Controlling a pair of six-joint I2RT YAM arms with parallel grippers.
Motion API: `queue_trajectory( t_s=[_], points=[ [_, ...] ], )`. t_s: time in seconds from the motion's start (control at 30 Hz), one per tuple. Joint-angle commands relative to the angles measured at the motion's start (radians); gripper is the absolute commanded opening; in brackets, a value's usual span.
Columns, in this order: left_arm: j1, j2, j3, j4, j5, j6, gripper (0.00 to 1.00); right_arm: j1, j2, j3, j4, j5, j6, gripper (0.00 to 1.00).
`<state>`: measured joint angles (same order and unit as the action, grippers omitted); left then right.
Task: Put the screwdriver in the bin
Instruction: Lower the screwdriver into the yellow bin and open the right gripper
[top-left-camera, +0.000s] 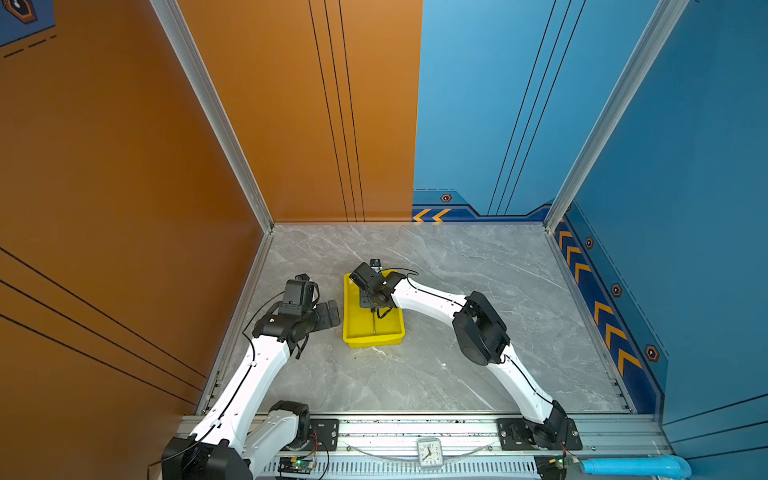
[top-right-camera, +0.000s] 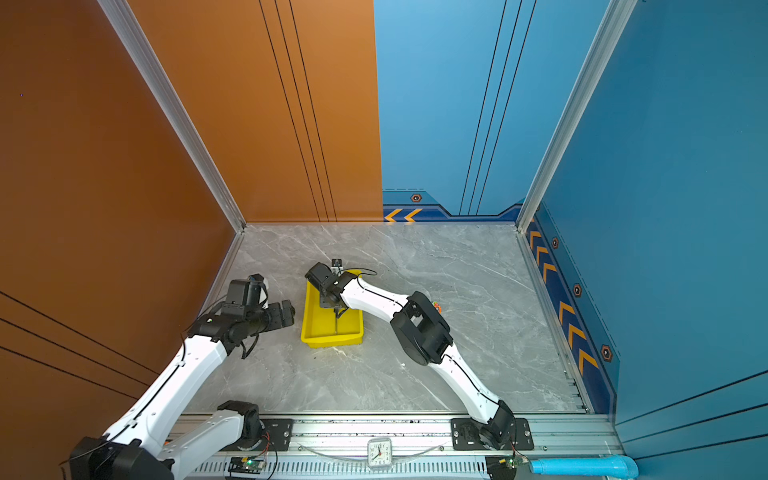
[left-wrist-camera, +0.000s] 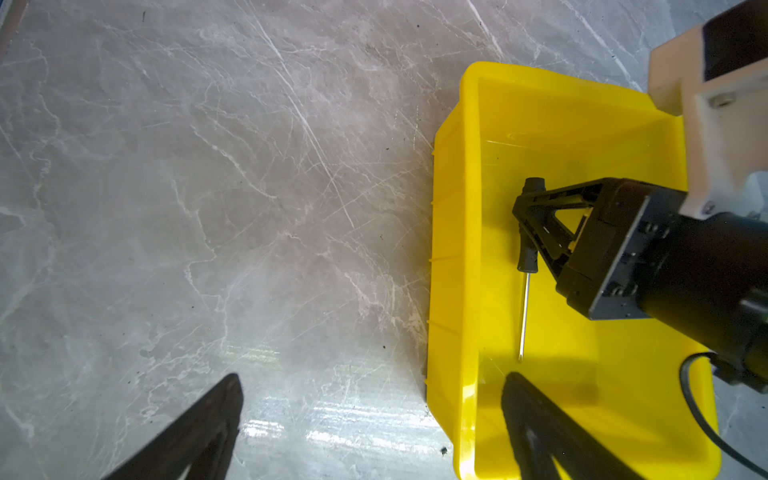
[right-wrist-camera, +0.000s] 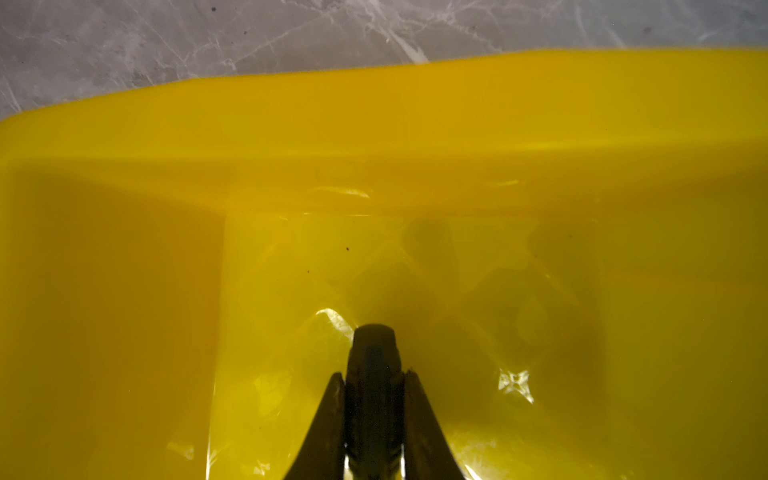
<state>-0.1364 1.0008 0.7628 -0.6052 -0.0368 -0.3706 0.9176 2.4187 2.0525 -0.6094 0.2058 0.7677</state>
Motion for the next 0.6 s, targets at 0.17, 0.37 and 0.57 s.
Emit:
queue_trajectory(
  t_s=[0.17, 0.37, 0.57],
  points=[
    [0.008, -0.008, -0.022, 0.011, -0.013, 0.012, 0.98, 0.009, 0.035, 0.006, -0.010, 0.038, 0.015, 0.17],
    [0.010, -0.013, -0.022, 0.010, -0.017, 0.012, 0.98, 0.010, 0.036, 0.001, -0.010, 0.046, 0.018, 0.19],
    [0.012, -0.014, -0.022, 0.010, -0.015, 0.012, 0.98, 0.009, 0.038, -0.002, -0.010, 0.050, 0.018, 0.22]
  ],
)
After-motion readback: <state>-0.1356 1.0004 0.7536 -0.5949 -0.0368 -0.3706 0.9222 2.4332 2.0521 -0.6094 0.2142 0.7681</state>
